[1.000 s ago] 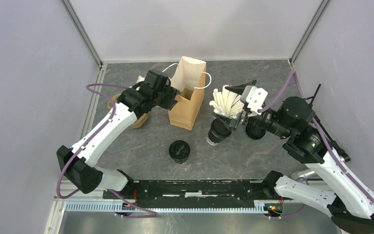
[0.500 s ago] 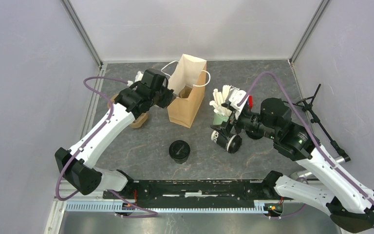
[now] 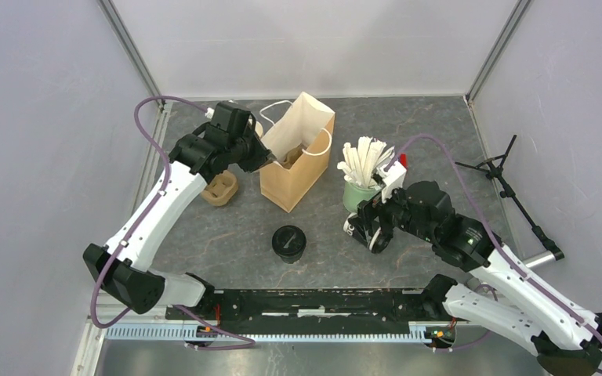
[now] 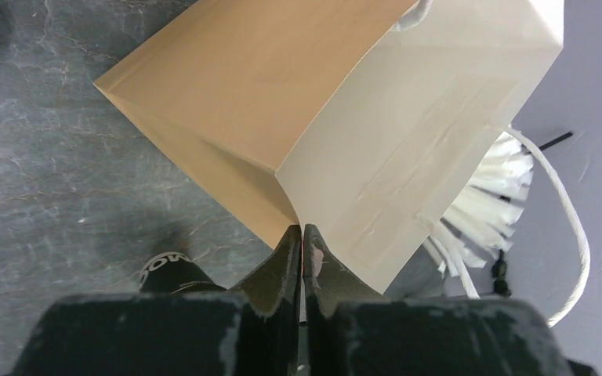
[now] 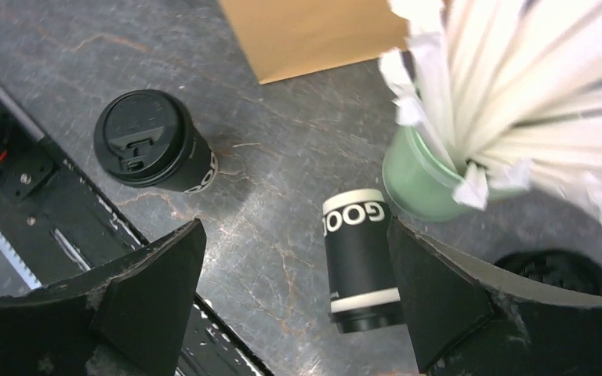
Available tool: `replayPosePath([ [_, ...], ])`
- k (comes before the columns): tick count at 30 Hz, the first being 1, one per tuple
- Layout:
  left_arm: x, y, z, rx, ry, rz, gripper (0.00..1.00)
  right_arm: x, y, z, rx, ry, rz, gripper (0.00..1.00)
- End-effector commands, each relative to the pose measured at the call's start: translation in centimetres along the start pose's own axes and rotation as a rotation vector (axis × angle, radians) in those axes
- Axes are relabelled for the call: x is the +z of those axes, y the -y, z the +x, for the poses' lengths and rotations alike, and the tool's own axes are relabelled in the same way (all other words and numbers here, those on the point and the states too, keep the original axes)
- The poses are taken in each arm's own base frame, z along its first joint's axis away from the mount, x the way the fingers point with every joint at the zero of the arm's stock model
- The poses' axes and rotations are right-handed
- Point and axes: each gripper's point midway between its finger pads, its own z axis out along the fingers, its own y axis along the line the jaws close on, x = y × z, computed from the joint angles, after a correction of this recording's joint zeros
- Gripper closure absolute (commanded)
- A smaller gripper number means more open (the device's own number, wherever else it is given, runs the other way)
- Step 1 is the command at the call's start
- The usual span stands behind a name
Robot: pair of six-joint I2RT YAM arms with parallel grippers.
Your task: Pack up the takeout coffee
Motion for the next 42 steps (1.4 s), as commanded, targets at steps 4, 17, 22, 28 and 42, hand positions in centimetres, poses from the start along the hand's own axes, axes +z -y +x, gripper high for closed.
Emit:
replayPosePath([
  [4, -2.6, 0.7, 1.3, 0.227, -0.113, 0.092, 0.91, -0.8, 2.3, 2.5, 0.281, -0.065, 0.21, 0.06],
  [17, -3.3, 0.9, 1.2, 0.354, -0.229, 0.192, 0.86, 1.3, 1.8, 7.1, 0.274, -0.105, 0.157, 0.02],
  [22, -3.5, 1.0, 0.3, 0.373, -0.23, 0.182, 0.7, 2.4, 1.7, 9.3, 0.218, -0.112, 0.125, 0.02],
  [28, -5.1, 2.3, -0.4, 0.404, -0.194, 0.236, 0.45, 2.6, 3.1, 11.1, 0.129, -0.132, 0.174, 0.02],
  [42, -9.4, 0.9, -4.2, 0.469, 0.052, 0.139, 0.0, 3.7, 5.2, 13.4, -0.076, -0.235, 0.225, 0.02],
])
